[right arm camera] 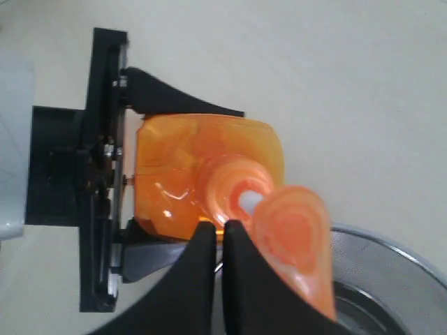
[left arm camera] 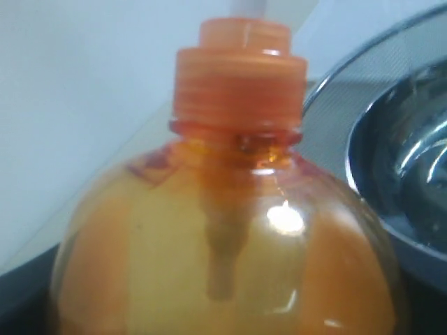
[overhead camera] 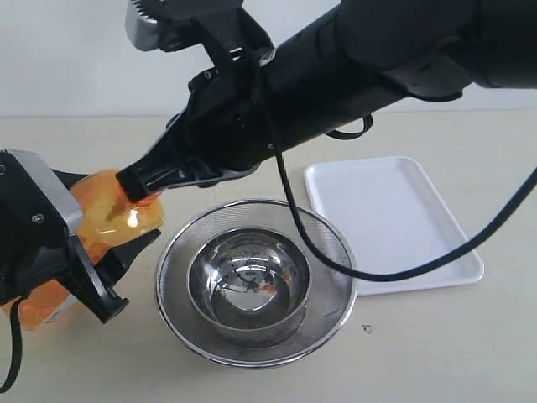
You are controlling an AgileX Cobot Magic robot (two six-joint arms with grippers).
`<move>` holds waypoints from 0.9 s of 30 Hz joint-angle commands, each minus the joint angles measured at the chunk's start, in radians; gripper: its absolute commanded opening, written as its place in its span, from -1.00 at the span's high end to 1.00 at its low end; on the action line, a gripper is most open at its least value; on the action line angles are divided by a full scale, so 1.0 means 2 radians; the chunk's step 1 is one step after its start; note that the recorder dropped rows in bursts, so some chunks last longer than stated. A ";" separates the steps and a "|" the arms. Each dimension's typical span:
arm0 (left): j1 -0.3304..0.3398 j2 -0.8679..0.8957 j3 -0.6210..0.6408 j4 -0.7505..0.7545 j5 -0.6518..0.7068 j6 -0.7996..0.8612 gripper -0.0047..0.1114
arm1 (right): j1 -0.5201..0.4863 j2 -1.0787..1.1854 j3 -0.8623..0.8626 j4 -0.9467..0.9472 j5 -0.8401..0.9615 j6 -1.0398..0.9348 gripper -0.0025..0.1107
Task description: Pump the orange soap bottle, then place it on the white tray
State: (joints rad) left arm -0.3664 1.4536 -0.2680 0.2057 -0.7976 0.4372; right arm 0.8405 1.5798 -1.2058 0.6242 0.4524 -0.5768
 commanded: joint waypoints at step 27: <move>-0.008 -0.005 -0.008 0.027 -0.052 -0.054 0.84 | 0.003 -0.078 0.004 -0.091 -0.023 0.066 0.96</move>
State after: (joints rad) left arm -0.3779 1.4536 -0.2767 0.2457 -0.8461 0.3786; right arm 0.8472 1.4063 -1.1977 0.4383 0.4221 -0.4458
